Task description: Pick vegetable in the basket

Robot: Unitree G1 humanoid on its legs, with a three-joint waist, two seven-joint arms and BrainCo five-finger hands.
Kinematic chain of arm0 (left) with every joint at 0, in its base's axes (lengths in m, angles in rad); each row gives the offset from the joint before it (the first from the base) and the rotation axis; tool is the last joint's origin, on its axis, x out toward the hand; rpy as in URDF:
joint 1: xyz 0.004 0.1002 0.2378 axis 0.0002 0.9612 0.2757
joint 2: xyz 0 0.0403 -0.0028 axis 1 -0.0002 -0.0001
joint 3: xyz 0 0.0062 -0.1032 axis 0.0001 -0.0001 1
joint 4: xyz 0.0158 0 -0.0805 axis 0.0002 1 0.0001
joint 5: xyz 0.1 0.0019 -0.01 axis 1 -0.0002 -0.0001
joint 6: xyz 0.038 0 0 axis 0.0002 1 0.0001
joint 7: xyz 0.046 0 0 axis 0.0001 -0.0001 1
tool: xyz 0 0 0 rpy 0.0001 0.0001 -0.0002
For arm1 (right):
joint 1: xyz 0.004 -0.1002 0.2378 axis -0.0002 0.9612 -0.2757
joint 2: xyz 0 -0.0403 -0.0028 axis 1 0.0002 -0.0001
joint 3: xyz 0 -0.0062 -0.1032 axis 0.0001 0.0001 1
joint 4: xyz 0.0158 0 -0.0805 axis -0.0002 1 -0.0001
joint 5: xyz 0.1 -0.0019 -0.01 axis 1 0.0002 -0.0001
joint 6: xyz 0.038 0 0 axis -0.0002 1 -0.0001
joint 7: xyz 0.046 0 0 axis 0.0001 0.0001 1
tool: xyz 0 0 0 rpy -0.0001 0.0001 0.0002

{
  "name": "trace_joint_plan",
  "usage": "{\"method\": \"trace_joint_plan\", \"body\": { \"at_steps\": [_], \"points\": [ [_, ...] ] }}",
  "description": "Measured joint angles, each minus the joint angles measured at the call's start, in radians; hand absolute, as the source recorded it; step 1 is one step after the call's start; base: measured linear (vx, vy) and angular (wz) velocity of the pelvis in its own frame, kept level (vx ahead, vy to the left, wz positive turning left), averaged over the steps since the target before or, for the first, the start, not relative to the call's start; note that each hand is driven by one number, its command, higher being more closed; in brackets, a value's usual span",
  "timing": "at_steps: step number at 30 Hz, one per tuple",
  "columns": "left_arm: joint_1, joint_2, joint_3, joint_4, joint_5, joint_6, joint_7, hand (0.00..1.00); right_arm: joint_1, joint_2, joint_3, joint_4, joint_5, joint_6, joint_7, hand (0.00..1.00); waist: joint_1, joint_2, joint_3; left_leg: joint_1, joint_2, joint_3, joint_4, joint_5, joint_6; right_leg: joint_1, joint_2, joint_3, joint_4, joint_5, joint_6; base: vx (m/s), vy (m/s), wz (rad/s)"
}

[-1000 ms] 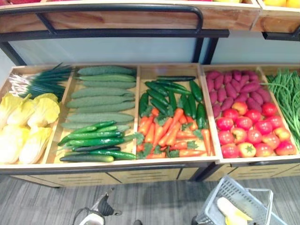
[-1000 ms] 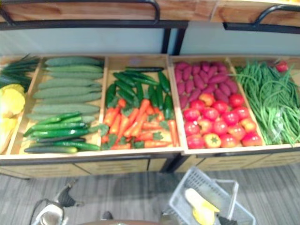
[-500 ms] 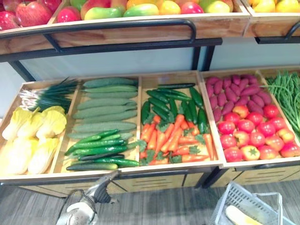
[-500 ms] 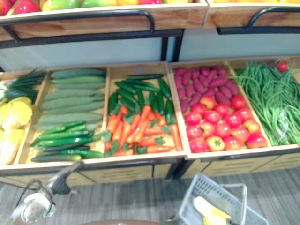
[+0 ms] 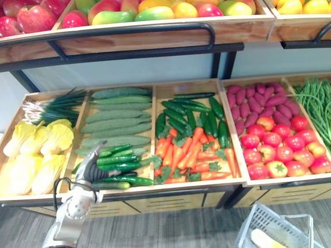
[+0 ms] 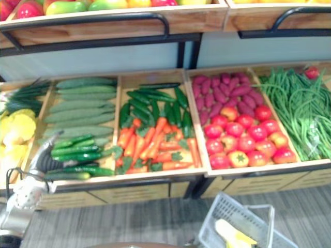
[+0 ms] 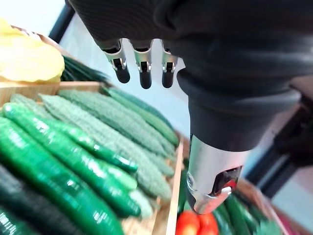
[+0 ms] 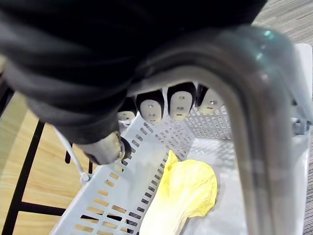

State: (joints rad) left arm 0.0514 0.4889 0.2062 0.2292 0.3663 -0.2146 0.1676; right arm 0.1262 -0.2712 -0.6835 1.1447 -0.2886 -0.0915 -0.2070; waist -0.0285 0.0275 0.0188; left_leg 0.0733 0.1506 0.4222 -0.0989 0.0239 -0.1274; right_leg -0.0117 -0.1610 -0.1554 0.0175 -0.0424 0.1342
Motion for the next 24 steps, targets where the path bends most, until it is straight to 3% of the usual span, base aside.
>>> {"method": "trace_joint_plan", "body": {
  "at_steps": [3,6,12,15,21,24],
  "points": [
    [-0.060,-0.098,0.008,0.003,0.051,0.085,0.039,0.00,0.000,0.016,-0.015,-0.011,-0.026,0.016,0.000,1.00,-0.004,0.000,0.000,0.000,0.000,0.002,0.000,0.000,0.000,-0.002,0.001,0.003,-0.001,0.004,-0.005,0.00,0.000,0.00],
    [-0.109,-0.140,0.006,0.077,0.088,0.140,0.066,0.00,-0.004,0.034,-0.014,-0.032,-0.028,0.030,0.008,1.00,-0.026,0.000,0.000,0.001,0.000,0.005,0.000,0.000,0.000,-0.002,0.001,0.006,-0.001,0.006,-0.004,-0.01,-0.002,-0.01],
    [-0.216,-0.224,0.009,0.267,0.075,0.225,0.114,0.00,-0.009,0.060,0.014,-0.068,-0.031,0.049,0.009,1.00,-0.031,-0.004,0.003,0.007,0.002,0.058,0.000,-0.001,0.000,-0.020,0.009,0.058,-0.018,0.031,-0.004,-0.02,-0.005,-0.24],
    [-0.241,-0.247,0.009,0.335,0.063,0.248,0.137,0.00,-0.023,0.066,0.035,-0.077,-0.060,0.059,0.009,1.00,-0.053,-0.010,0.008,0.011,0.005,0.069,0.000,-0.002,-0.001,-0.022,0.014,0.071,-0.023,0.036,-0.005,-0.02,-0.018,-0.15],
    [-0.316,-0.267,0.009,0.376,-0.082,0.248,0.182,0.00,-0.025,0.072,0.063,-0.102,-0.064,0.062,0.005,1.00,-0.056,-0.009,0.023,0.015,0.010,0.091,0.000,-0.005,-0.006,-0.037,0.020,0.086,-0.023,0.040,-0.006,-0.02,-0.016,-0.12],
    [-0.333,-0.301,0.001,0.373,-0.089,0.248,0.185,0.00,-0.028,0.072,0.064,-0.110,-0.064,0.062,0.004,1.00,-0.056,-0.005,0.025,0.015,0.010,0.090,0.000,-0.005,-0.007,-0.035,0.020,0.086,-0.024,0.040,-0.006,0.00,0.000,0.00]
  ]
}}
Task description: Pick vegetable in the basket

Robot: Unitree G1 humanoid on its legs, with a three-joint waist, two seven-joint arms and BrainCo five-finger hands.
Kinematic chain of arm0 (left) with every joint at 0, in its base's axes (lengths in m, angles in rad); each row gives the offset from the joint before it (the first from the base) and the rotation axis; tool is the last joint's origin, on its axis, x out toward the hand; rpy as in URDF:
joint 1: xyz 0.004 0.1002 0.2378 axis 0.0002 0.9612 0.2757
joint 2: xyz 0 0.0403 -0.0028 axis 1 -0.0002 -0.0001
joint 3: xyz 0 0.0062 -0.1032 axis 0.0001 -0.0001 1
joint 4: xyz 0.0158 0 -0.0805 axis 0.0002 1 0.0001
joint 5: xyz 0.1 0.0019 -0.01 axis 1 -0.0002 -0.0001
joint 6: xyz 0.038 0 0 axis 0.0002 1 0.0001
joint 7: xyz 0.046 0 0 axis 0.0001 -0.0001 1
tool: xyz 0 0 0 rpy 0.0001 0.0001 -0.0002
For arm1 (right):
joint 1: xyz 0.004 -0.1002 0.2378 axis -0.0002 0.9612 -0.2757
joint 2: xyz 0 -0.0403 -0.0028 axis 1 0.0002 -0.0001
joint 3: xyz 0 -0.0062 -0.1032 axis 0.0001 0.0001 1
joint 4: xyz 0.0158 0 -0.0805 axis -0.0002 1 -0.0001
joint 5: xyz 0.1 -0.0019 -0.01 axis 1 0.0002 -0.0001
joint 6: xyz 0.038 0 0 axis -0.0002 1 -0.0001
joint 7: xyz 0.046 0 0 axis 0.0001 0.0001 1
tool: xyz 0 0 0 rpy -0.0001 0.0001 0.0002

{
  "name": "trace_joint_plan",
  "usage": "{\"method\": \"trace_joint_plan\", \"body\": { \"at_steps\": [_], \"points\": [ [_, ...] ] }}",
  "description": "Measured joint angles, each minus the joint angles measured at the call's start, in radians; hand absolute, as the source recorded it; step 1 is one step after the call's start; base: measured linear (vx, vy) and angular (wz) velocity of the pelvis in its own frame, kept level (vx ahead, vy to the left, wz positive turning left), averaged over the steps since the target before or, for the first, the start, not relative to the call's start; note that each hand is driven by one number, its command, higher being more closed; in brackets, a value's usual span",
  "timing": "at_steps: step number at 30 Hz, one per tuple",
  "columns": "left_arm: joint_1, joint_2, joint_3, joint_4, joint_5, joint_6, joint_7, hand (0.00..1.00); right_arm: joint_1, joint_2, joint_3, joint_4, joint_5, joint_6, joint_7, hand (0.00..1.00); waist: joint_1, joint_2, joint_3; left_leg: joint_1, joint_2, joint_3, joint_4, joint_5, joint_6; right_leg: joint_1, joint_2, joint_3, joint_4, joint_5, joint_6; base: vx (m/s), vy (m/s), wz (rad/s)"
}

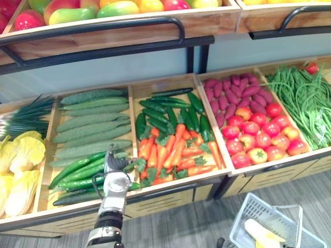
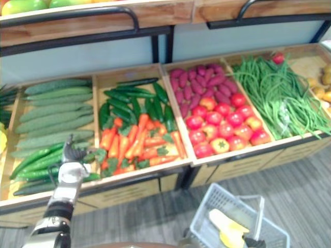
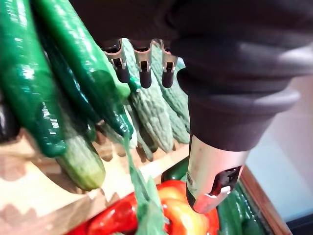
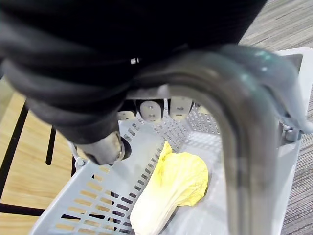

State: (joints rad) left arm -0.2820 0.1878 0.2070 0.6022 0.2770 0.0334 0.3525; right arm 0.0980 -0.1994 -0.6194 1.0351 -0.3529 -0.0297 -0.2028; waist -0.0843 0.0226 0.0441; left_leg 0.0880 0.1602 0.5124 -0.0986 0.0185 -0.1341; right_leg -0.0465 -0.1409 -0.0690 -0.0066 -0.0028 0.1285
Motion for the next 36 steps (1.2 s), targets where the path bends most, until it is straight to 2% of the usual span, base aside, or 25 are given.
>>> {"method": "trace_joint_plan", "body": {
  "at_steps": [4,11,15,25,36],
  "points": [
    [0.000,-0.028,-0.012,-0.008,0.000,0.000,0.000,0.00,-0.010,0.000,0.001,0.000,0.000,0.000,-0.006,1.00,-0.007,0.001,0.002,0.000,-0.001,-0.001,0.000,0.000,0.000,0.000,0.000,0.002,0.000,0.000,0.000,0.00,0.000,0.00],
    [0.000,-0.030,-0.046,-0.097,0.005,0.000,0.013,0.00,-0.004,0.001,0.002,-0.003,0.000,0.000,-0.010,1.00,-0.022,0.003,0.006,0.004,-0.001,0.001,0.000,-0.002,-0.003,-0.001,0.000,0.007,0.004,0.000,0.000,0.00,-0.002,0.00],
    [0.001,-0.032,-0.047,-0.110,0.052,0.002,0.026,0.00,0.000,0.002,0.002,-0.006,0.000,0.000,-0.012,1.00,-0.023,0.002,0.010,0.008,0.000,0.006,0.000,-0.003,-0.004,-0.002,0.001,0.013,0.006,0.000,0.000,-0.01,-0.008,-0.02],
    [0.008,-0.032,-0.044,-0.092,0.093,0.042,0.036,0.00,-0.002,0.022,0.008,-0.012,0.001,-0.003,-0.032,1.00,-0.025,-0.004,0.027,0.020,0.002,0.029,0.000,-0.011,-0.008,-0.001,0.005,0.032,0.004,0.000,0.000,0.00,-0.011,-0.05],
    [-0.008,-0.035,-0.043,-0.007,0.092,0.050,0.048,0.00,-0.016,0.024,0.047,-0.044,0.004,-0.004,-0.038,1.00,-0.026,0.005,0.055,0.008,0.006,0.054,0.000,-0.013,-0.011,-0.033,0.013,0.054,0.007,0.002,-0.002,-0.01,-0.026,-0.07]
  ]
}}
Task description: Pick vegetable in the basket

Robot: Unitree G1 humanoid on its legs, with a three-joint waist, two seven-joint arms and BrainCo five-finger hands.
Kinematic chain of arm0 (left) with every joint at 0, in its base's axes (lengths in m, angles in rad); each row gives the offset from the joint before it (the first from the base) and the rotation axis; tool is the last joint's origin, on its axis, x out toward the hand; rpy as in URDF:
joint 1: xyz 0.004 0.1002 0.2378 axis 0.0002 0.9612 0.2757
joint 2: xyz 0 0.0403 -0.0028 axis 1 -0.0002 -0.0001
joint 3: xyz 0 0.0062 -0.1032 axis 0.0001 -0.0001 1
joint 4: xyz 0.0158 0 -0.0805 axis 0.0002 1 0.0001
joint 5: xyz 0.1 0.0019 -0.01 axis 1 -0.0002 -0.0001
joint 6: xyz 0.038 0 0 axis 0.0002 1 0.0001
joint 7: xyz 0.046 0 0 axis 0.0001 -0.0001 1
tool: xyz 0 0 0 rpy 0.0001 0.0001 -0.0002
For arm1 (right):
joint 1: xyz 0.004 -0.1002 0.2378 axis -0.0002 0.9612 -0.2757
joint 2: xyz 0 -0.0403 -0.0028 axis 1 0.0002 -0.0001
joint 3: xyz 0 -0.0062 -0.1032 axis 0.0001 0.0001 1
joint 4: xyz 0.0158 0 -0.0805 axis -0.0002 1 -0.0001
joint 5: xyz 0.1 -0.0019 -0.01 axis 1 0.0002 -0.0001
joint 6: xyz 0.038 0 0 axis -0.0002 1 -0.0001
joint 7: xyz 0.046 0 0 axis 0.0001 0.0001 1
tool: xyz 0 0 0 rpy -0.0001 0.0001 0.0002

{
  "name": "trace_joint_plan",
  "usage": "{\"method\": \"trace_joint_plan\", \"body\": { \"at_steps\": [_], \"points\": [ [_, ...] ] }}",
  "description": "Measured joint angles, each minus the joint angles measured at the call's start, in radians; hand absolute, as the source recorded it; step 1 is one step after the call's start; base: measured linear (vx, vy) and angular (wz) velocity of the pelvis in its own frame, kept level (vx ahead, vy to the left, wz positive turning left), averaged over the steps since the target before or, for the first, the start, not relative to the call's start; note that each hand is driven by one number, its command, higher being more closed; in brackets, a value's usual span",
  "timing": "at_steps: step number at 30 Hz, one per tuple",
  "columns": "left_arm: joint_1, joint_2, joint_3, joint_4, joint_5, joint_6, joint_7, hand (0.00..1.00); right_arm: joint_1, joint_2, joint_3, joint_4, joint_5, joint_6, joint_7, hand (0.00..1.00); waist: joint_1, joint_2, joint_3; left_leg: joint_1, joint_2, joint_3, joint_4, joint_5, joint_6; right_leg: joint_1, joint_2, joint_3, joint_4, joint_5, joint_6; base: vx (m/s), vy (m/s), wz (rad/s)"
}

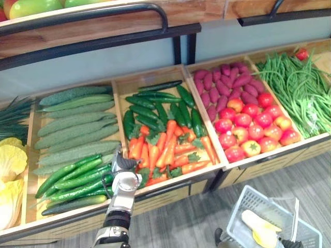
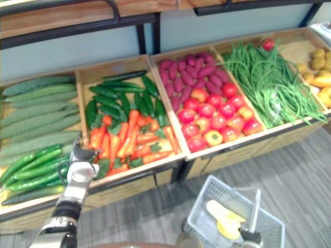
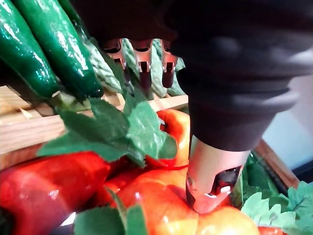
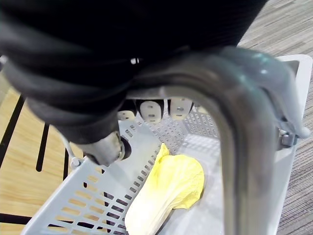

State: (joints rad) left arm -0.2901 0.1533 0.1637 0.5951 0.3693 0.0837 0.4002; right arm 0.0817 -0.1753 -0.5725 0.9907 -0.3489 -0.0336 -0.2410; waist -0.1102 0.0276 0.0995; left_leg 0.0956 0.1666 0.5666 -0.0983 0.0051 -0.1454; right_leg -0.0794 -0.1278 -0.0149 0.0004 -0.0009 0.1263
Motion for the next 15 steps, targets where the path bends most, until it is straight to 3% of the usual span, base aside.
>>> {"method": "trace_joint_plan", "body": {
  "at_steps": [15],
  "points": [
    [-0.024,-0.028,-0.009,0.000,0.009,0.002,0.052,0.00,-0.011,0.000,0.031,-0.007,0.003,-0.002,-0.034,1.00,0.005,0.006,0.009,-0.024,-0.002,0.022,0.000,0.000,0.000,-0.039,0.001,0.024,0.004,0.005,0.001,-0.01,-0.026,-0.04]
  ]
}}
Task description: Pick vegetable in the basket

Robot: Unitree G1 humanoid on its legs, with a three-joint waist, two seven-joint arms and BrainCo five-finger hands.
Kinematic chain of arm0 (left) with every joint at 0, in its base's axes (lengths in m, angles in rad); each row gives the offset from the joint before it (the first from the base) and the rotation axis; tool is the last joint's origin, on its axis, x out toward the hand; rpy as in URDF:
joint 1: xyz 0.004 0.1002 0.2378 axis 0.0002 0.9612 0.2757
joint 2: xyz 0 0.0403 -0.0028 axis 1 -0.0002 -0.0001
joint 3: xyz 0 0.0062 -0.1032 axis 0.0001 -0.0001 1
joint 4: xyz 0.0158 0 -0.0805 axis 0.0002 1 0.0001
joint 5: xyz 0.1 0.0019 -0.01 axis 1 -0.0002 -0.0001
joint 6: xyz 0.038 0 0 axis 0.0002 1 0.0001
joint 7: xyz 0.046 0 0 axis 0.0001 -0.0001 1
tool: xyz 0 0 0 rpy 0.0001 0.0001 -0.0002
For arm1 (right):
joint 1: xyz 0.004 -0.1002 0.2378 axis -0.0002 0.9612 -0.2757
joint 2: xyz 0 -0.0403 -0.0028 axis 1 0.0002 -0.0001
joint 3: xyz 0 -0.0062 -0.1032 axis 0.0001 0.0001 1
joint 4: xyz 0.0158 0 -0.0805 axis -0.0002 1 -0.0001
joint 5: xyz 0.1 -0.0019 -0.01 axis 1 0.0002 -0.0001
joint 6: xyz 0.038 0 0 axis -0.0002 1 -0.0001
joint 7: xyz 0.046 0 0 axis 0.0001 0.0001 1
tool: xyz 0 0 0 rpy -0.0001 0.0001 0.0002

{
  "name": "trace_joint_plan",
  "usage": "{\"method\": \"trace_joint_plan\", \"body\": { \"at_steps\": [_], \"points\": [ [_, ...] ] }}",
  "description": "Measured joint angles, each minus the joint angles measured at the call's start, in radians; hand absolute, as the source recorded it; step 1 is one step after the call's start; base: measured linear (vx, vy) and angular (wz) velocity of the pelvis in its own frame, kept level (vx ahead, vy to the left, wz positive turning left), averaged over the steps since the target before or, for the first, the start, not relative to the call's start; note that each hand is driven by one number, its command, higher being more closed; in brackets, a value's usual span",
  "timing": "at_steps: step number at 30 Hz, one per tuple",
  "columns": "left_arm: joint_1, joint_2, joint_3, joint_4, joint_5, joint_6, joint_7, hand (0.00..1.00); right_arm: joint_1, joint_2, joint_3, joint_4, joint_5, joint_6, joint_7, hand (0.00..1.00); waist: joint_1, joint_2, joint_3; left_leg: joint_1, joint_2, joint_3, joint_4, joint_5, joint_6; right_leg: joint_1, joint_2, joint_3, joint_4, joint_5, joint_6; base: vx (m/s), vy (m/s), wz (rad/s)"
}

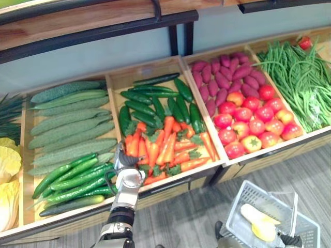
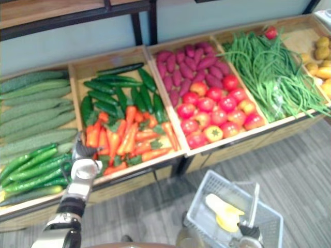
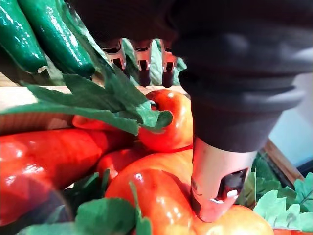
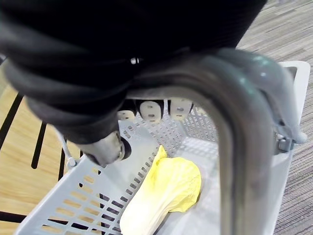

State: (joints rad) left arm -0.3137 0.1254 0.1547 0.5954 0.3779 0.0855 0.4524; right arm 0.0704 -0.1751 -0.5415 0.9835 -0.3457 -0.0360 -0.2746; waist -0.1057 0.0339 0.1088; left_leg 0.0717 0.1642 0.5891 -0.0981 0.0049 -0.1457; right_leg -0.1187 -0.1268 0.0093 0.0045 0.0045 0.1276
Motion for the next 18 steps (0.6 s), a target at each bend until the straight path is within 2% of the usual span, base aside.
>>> {"method": "trace_joint_plan", "body": {
  "at_steps": [11,15,18],
  "points": [
    [-0.037,0.001,-0.019,0.078,0.132,0.011,0.009,0.00,-0.010,0.000,0.000,-0.007,0.001,-0.003,-0.005,1.00,-0.001,0.014,0.011,0.000,0.000,0.003,0.000,0.000,0.000,-0.003,0.001,0.002,0.001,0.001,0.002,-0.02,-0.027,-0.01],
    [-0.057,0.010,-0.034,0.117,0.189,0.024,0.009,0.00,-0.013,0.000,0.000,-0.007,0.001,-0.021,-0.005,1.00,-0.002,0.017,0.012,0.001,0.000,0.003,0.000,0.000,0.000,-0.003,0.001,0.004,0.001,0.002,0.003,0.00,0.000,0.00],
    [-0.064,0.018,-0.036,0.128,0.195,0.026,0.008,0.00,-0.017,0.000,0.001,-0.007,0.001,-0.021,-0.005,1.00,-0.003,0.017,0.012,0.001,0.000,0.006,0.000,0.000,-0.001,-0.006,0.002,0.007,0.001,0.004,0.004,-0.02,-0.019,-0.03]
  ]
}}
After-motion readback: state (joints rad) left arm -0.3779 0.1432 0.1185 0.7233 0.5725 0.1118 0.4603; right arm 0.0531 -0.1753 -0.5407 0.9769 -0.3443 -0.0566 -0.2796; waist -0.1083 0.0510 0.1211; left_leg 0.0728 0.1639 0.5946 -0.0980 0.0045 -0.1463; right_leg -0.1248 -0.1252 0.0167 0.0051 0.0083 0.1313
